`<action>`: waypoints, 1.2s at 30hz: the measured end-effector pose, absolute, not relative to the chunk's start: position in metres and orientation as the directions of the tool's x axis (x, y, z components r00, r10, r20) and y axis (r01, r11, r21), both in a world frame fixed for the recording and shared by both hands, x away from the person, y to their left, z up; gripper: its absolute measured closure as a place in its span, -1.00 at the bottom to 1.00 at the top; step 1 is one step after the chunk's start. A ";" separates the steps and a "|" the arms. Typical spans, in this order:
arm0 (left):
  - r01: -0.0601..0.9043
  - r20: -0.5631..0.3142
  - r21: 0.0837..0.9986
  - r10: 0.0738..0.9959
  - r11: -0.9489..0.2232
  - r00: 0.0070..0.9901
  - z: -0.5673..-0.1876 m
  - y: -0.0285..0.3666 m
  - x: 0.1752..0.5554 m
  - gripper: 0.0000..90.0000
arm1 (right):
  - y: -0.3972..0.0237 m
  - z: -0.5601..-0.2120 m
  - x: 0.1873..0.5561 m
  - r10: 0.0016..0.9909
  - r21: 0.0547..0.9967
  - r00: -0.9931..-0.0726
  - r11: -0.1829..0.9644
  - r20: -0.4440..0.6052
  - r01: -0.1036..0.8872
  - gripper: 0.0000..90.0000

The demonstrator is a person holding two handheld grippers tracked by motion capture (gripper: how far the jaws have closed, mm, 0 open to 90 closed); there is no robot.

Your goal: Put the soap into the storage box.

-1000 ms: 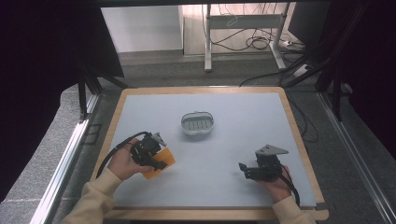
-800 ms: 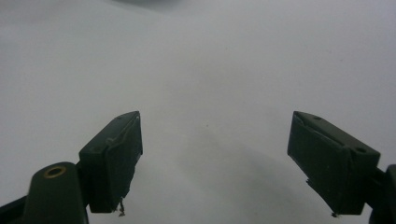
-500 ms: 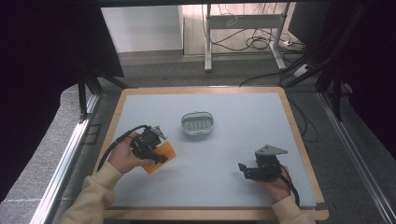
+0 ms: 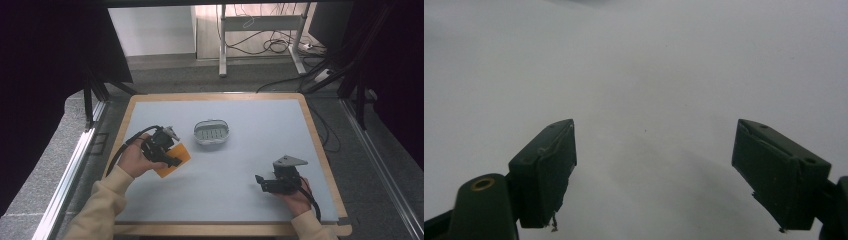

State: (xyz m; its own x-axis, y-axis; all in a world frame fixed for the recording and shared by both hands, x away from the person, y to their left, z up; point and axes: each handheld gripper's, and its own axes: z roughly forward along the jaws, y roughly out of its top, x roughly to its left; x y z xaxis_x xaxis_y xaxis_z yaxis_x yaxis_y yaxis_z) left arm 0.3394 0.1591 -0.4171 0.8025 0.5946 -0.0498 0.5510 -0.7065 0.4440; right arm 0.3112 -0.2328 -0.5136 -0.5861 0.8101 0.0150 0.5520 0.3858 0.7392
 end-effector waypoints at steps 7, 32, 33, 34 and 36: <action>0.545 -0.046 0.440 0.588 -0.714 0.808 -0.417 0.153 0.347 0.38 | -0.233 -0.514 0.312 0.811 0.736 -0.585 0.390 0.010 0.553 -0.59; 0.520 -0.019 0.450 0.575 -0.726 0.818 -0.407 0.143 0.364 0.38 | -0.234 -0.515 0.312 0.811 0.733 -0.585 0.395 0.005 0.554 -0.59; 0.519 -0.019 0.454 0.574 -0.725 0.818 -0.406 0.142 0.365 0.38 | -0.234 -0.515 0.312 0.812 0.734 -0.584 0.394 0.004 0.553 -0.59; 0.518 -0.019 0.454 0.573 -0.725 0.819 -0.405 0.142 0.365 0.38 | -0.233 -0.515 0.312 0.812 0.736 -0.583 0.393 0.004 0.551 -0.58; 0.513 -0.016 0.452 0.568 -0.730 0.823 -0.405 0.140 0.366 0.38 | -0.234 -0.515 0.312 0.811 0.738 -0.585 0.393 0.003 0.548 -0.58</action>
